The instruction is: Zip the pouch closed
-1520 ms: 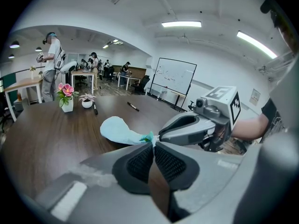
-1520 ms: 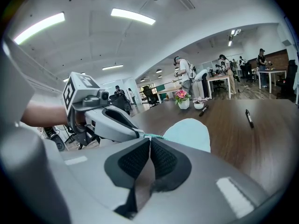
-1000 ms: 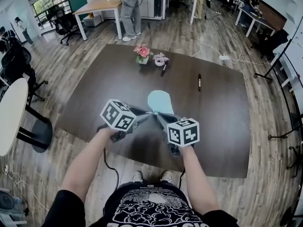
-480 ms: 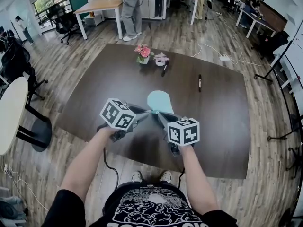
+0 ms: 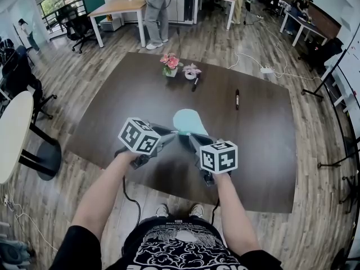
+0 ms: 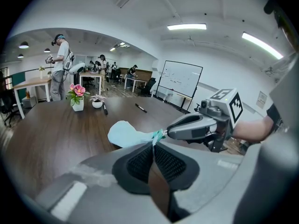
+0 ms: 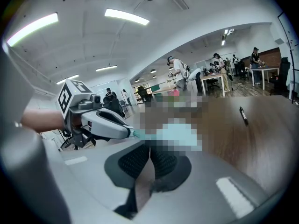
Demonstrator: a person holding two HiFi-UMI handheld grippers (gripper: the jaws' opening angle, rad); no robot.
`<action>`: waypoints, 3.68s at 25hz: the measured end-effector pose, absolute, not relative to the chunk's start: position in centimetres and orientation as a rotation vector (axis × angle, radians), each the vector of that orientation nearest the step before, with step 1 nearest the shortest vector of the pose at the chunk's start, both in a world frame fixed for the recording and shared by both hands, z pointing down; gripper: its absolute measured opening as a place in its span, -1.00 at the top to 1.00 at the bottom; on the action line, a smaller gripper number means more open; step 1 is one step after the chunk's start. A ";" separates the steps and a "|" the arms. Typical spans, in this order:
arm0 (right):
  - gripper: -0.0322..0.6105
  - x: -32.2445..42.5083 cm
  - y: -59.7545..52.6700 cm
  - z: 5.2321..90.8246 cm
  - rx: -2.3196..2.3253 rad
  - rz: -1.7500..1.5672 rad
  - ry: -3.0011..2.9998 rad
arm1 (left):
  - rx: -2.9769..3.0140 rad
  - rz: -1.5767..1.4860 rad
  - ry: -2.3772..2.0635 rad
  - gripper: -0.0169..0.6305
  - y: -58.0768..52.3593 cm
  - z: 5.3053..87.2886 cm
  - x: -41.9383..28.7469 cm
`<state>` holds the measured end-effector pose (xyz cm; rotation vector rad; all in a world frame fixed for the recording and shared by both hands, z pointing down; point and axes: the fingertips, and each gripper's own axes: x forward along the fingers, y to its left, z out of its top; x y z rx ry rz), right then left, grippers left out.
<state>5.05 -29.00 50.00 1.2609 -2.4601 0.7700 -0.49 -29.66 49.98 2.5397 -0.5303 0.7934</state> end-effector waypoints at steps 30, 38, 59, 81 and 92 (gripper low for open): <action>0.87 6.8 -29.3 50.2 1.317 0.764 -2.418 | 2.501 0.800 -0.634 0.88 -30.8 50.2 -2.9; 0.87 6.9 -29.3 50.2 1.325 0.767 -2.415 | 2.484 0.785 -0.691 0.88 -31.3 50.4 -4.0; 0.88 7.7 -29.9 50.3 1.343 0.765 -2.411 | 2.449 0.763 -0.815 0.88 -32.8 51.0 -5.4; 0.88 7.9 -30.0 50.6 1.355 0.779 -2.392 | 2.379 0.758 -0.883 0.88 -33.3 52.2 -7.9; 0.87 8.8 -29.8 50.8 1.366 0.798 -2.381 | 2.361 0.745 -0.899 0.88 -33.3 52.5 -8.2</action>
